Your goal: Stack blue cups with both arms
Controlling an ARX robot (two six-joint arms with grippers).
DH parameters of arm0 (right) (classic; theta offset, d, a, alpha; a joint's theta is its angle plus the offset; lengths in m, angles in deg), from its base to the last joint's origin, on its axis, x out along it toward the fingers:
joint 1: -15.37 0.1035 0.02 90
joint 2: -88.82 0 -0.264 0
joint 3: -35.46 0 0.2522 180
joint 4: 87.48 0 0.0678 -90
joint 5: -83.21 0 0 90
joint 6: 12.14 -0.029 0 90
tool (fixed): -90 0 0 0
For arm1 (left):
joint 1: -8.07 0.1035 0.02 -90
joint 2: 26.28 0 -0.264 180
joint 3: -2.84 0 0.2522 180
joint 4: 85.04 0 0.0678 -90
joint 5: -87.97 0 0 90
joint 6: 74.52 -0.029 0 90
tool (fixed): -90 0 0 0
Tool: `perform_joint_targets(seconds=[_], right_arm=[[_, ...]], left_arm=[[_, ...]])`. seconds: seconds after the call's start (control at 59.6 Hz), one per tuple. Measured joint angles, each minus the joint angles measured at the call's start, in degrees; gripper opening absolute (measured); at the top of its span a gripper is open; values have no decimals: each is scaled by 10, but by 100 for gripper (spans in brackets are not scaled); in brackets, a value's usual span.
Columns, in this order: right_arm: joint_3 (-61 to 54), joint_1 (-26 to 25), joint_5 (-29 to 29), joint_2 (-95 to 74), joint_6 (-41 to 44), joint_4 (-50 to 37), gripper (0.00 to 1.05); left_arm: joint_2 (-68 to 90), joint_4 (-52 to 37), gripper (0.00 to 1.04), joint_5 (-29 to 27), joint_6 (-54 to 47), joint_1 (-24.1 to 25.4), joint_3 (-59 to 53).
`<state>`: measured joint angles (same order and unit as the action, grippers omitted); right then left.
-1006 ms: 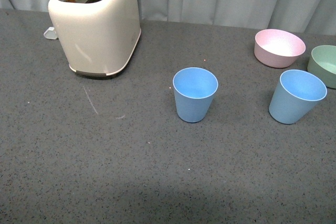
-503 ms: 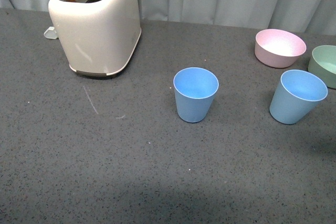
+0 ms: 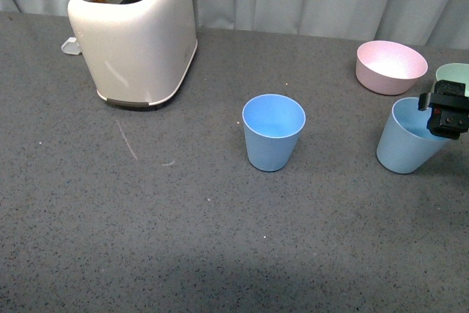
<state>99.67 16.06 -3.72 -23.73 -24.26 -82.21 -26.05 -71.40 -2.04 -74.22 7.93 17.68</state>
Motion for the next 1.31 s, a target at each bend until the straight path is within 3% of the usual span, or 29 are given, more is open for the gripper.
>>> perform_joint_targets(seconds=[0.352, 0.503, 0.704, 0.956, 1.073, 1.308], right_arm=[[23, 8, -6, -8, -16, 29, 1], [23, 9, -18, 3, -20, 47, 1], [24, 28, -82, 50, -52, 84, 1], [64, 111, -157, 96, -111, 106, 1], [78, 154, -156, 91, -125, 109, 1], [92, 176, -150, 74, -138, 122, 1]], left_arm=[[0, 0, 98, 0, 0, 0, 0], [0, 0, 98, 0, 0, 0, 0], [0, 0, 98, 0, 0, 0, 0], [0, 0, 98, 0, 0, 0, 0], [0, 0, 98, 0, 0, 0, 0], [0, 0, 98, 0, 0, 0, 0]])
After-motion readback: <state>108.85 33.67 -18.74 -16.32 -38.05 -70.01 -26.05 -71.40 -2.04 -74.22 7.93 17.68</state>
